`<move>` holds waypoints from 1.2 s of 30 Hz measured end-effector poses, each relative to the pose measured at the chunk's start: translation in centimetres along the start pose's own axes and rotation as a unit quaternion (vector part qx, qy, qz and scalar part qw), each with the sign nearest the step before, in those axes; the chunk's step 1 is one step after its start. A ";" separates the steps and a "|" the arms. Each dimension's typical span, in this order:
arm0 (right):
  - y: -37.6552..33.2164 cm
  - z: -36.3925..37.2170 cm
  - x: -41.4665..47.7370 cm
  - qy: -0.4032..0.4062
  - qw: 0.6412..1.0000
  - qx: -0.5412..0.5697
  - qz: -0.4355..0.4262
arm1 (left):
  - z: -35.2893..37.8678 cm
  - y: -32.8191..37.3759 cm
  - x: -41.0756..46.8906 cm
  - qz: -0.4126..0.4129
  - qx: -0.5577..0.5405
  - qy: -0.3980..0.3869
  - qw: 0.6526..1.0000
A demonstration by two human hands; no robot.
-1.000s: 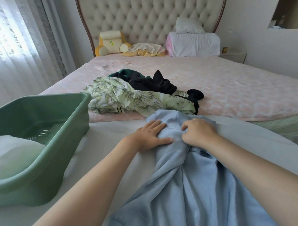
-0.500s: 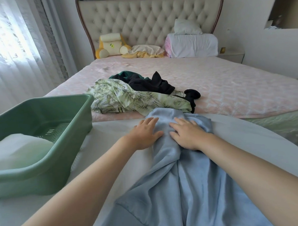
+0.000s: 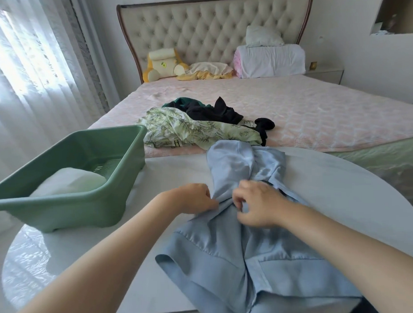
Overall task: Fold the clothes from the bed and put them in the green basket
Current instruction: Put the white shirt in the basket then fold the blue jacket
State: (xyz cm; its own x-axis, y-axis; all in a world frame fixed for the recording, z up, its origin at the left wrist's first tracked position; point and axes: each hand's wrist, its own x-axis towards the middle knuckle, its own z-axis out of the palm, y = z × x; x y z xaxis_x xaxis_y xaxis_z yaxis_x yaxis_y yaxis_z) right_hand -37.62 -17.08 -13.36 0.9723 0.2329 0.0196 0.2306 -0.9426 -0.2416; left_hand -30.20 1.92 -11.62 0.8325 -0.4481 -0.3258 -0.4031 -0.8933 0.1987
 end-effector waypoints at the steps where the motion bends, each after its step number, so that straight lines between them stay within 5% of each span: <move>1: 0.0 0.5 -0.9 -0.021 1.000 0.000 -0.005 | 0.5 0.0 -0.8 -0.007 0.021 -0.024 0.999; 6: 0.0 1.9 -3.4 -0.077 0.995 0.070 0.004 | 1.2 -0.5 -3.6 -0.037 0.086 -0.080 0.992; 11: -1.0 2.2 -3.9 -0.079 0.997 0.017 -0.009 | -1.3 -0.1 -5.2 -0.048 0.005 -0.058 0.997; 14: -1.4 1.4 -3.8 -0.117 0.989 0.090 -0.005 | -3.0 1.0 -6.5 0.005 -0.148 -0.030 0.989; 16: -0.7 0.4 -3.3 -0.065 0.979 0.188 0.040 | -3.1 2.8 -7.6 0.056 -0.304 -0.041 0.950; 19: 1.0 -1.6 -3.3 0.013 0.894 0.413 0.174 | -1.7 5.6 -8.2 0.109 -0.440 -0.131 0.882; 21: 1.9 -2.6 -4.0 -0.029 0.811 0.542 0.216 | -0.5 6.9 -8.6 0.146 -0.431 -0.285 0.843; 22: 2.1 -2.9 -4.4 -0.047 0.806 0.545 0.226 | 0.0 7.0 -8.4 0.176 -0.397 -0.347 0.831; 23: 2.3 -2.8 -4.7 -0.055 0.834 0.497 0.233 | 0.3 6.8 -8.1 0.197 -0.355 -0.374 0.834; 25: 2.7 -2.0 -5.3 -0.064 0.927 0.284 0.237 | 0.9 6.2 -7.0 0.202 -0.308 -0.301 0.880; 28: 2.5 -0.9 -5.8 -0.098 0.962 0.122 0.224 | 2.6 5.5 -5.1 0.179 -0.242 0.015 0.954; 30: 2.3 -0.8 -5.9 -0.131 0.963 0.095 0.217 | 3.8 5.0 -4.0 0.202 -0.119 0.180 0.955; 32: 2.1 -1.1 -5.9 -0.154 0.964 0.070 0.206 | 4.7 4.9 -3.7 0.204 -0.017 0.158 0.966; 36: 2.3 -2.4 -6.0 -0.243 0.953 -0.014 0.179 | 5.8 4.2 -3.3 0.163 0.080 -0.060 0.981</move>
State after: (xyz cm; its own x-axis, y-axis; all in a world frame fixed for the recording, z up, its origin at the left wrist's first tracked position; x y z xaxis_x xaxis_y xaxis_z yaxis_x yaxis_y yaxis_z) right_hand -42.81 -21.23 -11.69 0.8584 -0.0287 -0.5122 -0.1057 -0.9869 -0.1219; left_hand -36.83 -0.55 -15.10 0.6018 -0.7038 -0.3776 -0.7040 -0.6907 0.1654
